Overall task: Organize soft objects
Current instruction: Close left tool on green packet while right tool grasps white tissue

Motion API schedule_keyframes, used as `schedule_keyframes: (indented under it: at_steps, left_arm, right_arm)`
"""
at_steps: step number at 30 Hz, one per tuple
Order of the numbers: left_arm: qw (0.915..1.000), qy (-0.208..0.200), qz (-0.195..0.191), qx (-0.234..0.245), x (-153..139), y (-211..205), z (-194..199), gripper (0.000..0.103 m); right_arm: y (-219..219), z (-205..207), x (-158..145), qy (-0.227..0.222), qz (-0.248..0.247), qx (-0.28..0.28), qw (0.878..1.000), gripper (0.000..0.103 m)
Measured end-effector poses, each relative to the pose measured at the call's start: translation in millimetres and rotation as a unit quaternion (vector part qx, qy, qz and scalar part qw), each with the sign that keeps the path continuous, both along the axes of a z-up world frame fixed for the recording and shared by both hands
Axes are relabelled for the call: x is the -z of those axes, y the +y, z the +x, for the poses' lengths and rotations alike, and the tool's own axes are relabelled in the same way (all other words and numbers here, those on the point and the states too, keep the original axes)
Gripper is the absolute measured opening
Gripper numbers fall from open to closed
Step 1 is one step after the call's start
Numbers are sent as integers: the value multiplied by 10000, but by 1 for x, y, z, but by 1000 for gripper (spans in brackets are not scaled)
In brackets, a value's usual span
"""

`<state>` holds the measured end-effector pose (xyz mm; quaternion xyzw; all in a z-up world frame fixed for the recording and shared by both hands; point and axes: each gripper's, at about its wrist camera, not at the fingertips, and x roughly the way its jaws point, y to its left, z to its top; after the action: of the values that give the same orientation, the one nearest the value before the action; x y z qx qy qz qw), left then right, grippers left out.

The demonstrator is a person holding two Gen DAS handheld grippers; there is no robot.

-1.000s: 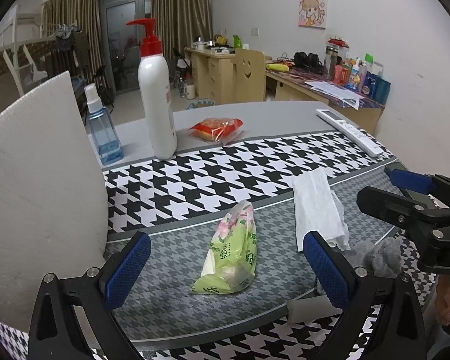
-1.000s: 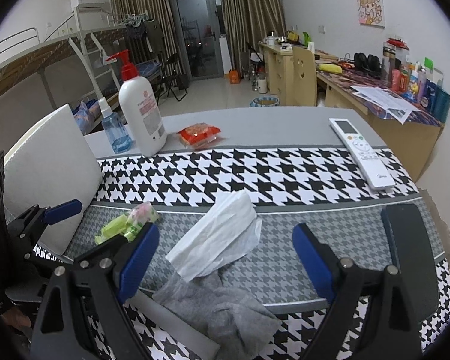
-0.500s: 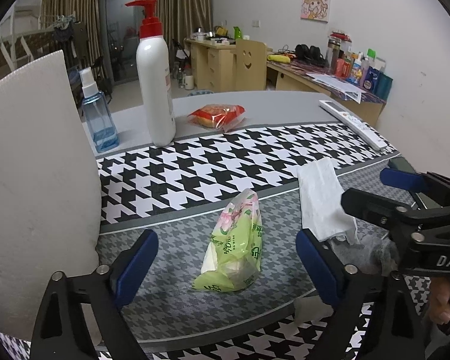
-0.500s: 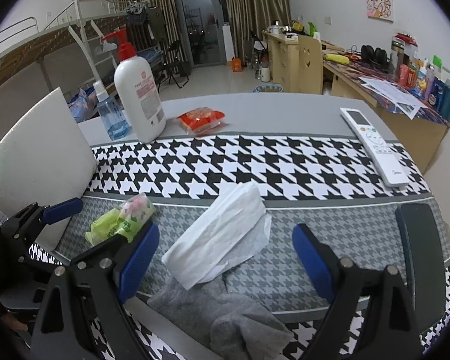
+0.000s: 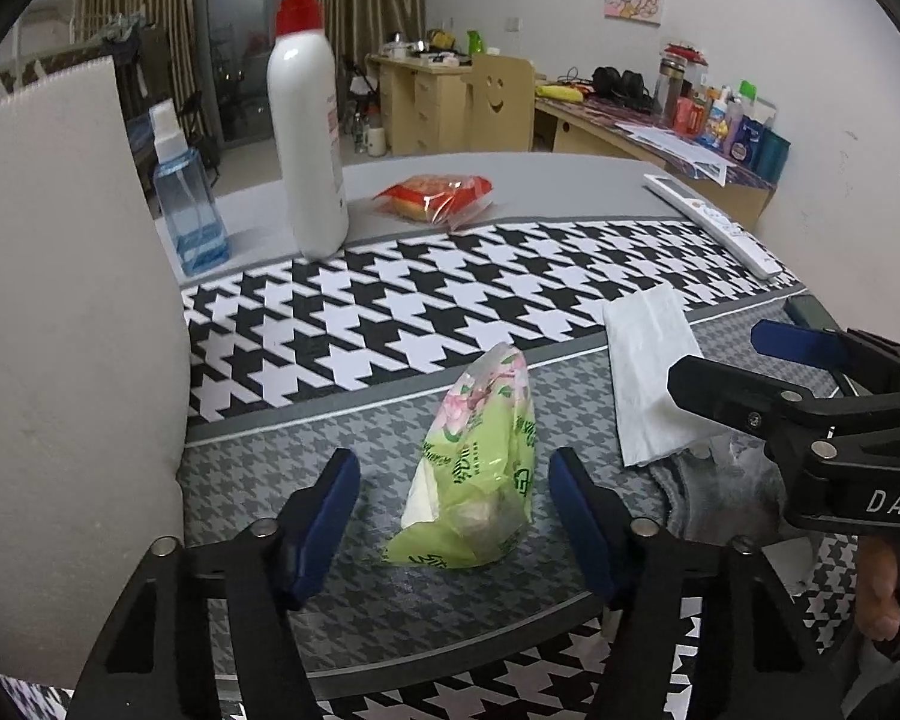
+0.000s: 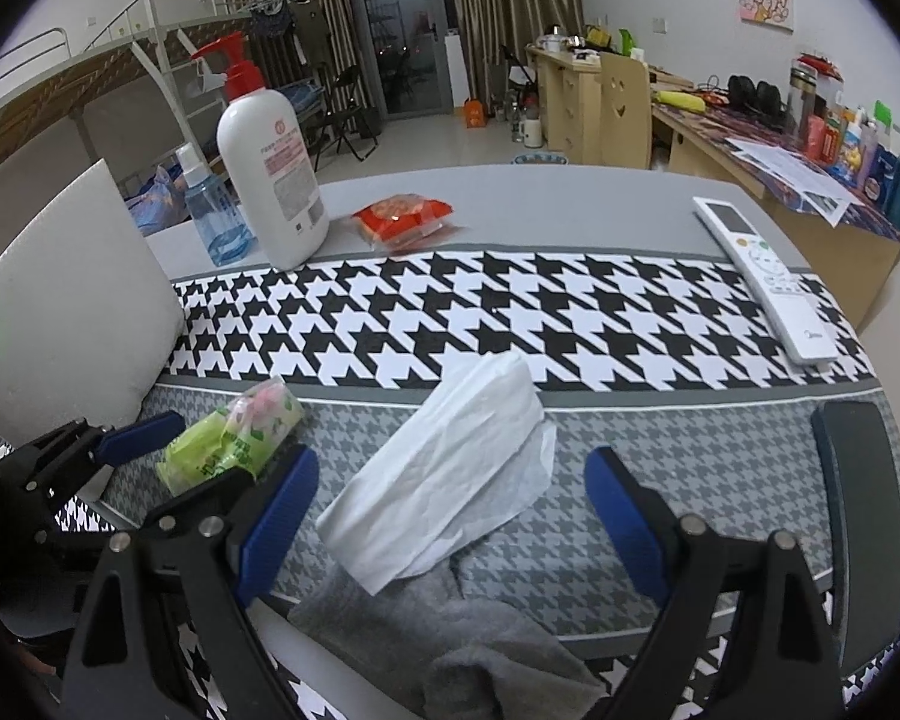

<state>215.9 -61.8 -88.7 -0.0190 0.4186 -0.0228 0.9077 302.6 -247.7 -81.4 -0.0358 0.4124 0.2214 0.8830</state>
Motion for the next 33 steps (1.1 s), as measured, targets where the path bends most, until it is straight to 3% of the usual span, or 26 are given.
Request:
schedule_keyframes:
  at_steps: [13, 20, 22, 33]
  left_arm:
    - [9998, 134, -51, 116, 4, -2, 1, 41]
    - [9997, 172, -61, 129, 6, -2, 1, 38]
    - [9998, 168, -78, 123, 6, -2, 0, 37]
    - [9997, 133, -68, 173, 5, -3, -1, 37]
  right_arm:
    - [10, 3, 6, 117, -17, -160, 9998, 75]
    - [14, 4, 10, 203, -44, -207, 9996, 63]
    - [14, 5, 11, 236, -37, -213, 9995, 54]
    - [15, 8, 18, 427, -112, -231, 9988, 41]
